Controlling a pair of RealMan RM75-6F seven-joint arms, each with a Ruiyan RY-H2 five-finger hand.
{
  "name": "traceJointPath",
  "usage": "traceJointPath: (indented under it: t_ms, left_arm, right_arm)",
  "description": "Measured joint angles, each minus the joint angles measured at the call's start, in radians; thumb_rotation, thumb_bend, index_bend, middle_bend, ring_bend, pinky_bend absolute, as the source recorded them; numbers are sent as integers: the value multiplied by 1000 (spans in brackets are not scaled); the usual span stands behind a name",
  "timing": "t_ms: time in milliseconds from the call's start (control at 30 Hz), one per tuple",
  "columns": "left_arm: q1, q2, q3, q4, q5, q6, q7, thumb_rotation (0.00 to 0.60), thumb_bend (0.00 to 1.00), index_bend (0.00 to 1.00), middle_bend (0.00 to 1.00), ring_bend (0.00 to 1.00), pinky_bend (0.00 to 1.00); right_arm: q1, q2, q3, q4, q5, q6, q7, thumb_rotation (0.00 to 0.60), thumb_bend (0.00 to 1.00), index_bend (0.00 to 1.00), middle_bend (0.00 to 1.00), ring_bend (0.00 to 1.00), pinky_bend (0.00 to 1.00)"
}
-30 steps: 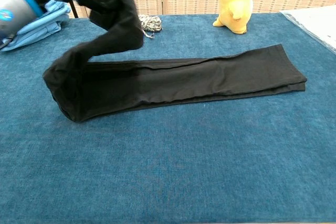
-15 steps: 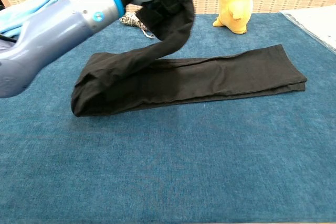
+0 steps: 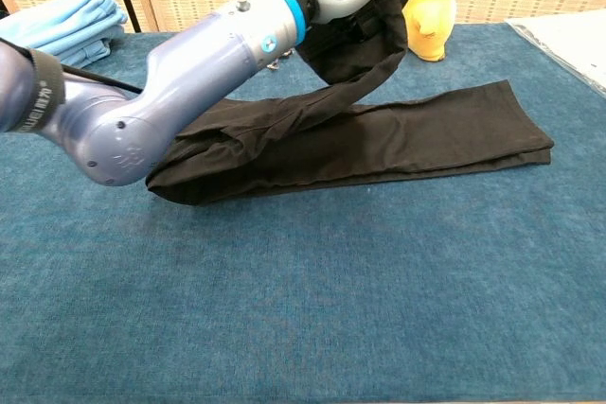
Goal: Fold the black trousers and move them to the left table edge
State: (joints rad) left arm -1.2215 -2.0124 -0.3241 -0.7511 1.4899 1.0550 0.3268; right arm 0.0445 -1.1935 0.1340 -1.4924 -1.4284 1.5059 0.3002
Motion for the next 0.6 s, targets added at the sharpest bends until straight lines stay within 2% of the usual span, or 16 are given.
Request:
traceJointPath:
  t_ms: [100, 167, 233, 267, 367, 600]
  left_arm:
    - [-23, -20, -6, 21, -11, -11, -3, 600, 343, 288, 191, 266, 435]
    - [-35, -34, -8, 32, -15, -12, -6, 600, 247, 101, 50, 144, 419]
    - [-43, -44, -11, 40, -20, -12, -8, 600, 158, 13, 1, 47, 366]
    - [-50, -50, -13, 44, -23, -11, -12, 600, 114, 0, 0, 15, 330]
    - [-55, -54, -23, 40, -31, -2, -34, 600, 60, 0, 0, 0, 286]
    - [-43, -34, -32, -2, -28, 66, -147, 600, 51, 0, 0, 0, 285]
  right_arm:
    - [2, -1, 0, 0, 1, -5, -2, 600, 0, 165, 21, 0, 103]
    - [3, -2, 0, 1, 3, -7, -4, 600, 0, 165, 21, 0, 103]
    - [3, -2, 0, 1, 4, -8, -5, 600, 0, 166, 21, 0, 103]
    - [3, -2, 1, 1, 4, -8, -5, 600, 0, 166, 21, 0, 103]
    - [2, -2, 1, 2, 5, -9, -5, 600, 0, 167, 21, 0, 103]
    - [1, -2, -1, 3, 7, -11, -2, 600, 0, 167, 21, 0, 103]
